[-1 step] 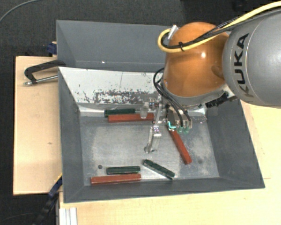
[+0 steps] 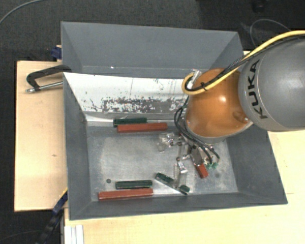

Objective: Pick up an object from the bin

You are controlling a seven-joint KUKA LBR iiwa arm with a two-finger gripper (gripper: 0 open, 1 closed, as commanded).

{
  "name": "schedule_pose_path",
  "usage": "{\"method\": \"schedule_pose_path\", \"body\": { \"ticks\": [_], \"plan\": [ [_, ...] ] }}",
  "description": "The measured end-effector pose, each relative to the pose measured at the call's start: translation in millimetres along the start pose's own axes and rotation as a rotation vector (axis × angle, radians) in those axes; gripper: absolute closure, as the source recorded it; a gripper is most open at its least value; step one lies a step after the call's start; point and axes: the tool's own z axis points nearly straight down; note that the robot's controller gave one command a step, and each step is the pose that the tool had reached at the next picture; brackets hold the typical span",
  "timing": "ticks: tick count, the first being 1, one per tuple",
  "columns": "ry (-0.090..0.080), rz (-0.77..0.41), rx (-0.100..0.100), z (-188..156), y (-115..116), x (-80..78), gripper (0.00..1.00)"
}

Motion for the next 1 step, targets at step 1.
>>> {"method": "schedule_pose_path", "body": {
  "ticks": [1],
  "plan": [
    [-0.008,-0.29,0.0,68.4,-4.6,6.1,0.0]
  ]
}}
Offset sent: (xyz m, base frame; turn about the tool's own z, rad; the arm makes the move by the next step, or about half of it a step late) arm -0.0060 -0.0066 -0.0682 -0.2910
